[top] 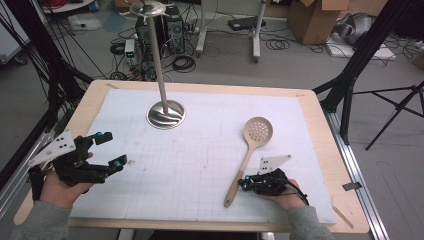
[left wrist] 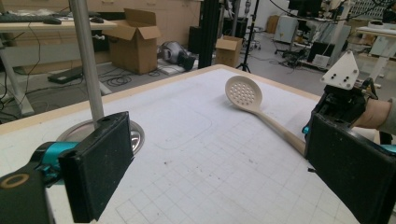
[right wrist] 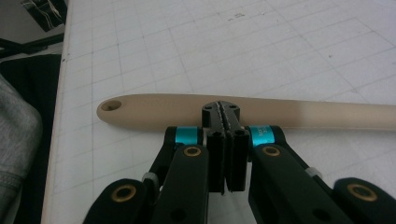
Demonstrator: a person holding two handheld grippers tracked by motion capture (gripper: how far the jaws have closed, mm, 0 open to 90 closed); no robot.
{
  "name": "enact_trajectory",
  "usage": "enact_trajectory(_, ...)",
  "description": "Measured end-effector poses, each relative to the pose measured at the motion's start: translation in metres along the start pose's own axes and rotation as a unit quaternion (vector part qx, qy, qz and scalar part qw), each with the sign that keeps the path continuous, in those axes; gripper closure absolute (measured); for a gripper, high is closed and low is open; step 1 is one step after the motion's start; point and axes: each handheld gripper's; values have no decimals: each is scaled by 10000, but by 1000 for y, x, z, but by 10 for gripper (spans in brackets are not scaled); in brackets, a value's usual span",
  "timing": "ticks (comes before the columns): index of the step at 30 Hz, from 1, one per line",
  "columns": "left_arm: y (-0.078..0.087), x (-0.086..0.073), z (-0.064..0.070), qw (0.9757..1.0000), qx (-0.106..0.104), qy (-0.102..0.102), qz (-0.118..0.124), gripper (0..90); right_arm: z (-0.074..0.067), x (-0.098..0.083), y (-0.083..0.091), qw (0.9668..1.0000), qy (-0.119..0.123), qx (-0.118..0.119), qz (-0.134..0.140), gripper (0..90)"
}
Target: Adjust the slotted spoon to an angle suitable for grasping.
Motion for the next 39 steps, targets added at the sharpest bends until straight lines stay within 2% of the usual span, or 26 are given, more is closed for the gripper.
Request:
enact_trajectory(5, 2, 1, 2, 10000, -3, -21, 35, 85, -1, 6, -7, 10000, 31, -56, -14, 894)
enact_trajectory(9, 4, 0, 1, 10000, 33, -8, 34, 85, -4, 18, -19, 9994, 146, -302, -100, 894)
enact_trajectory(14, 7, -1, 2, 10000, 63, -9, 16, 85, -4, 29, -31, 9987, 183, -464, -92, 894)
enact_trajectory(15, 9, -2, 2, 10000, 85, -10, 31, 85, -3, 35, -36, 9981, 218, -574, -86, 894)
enact_trajectory(25, 15, -6, 4, 9999, 171, -7, -16, 85, 2, 61, -60, 9954, 19, -954, -99, 895)
enact_trajectory(39, 27, -8, 4, 9997, 260, -15, -6, 85, 15, 83, -79, 9924, -168, -1216, -115, 895)
Point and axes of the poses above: each handheld gripper's, and its own axes: y roughly backward along the jaws, x roughly out of its top, z roughly to its right, and after that the axes turned 9 degrees about -z, right-handed
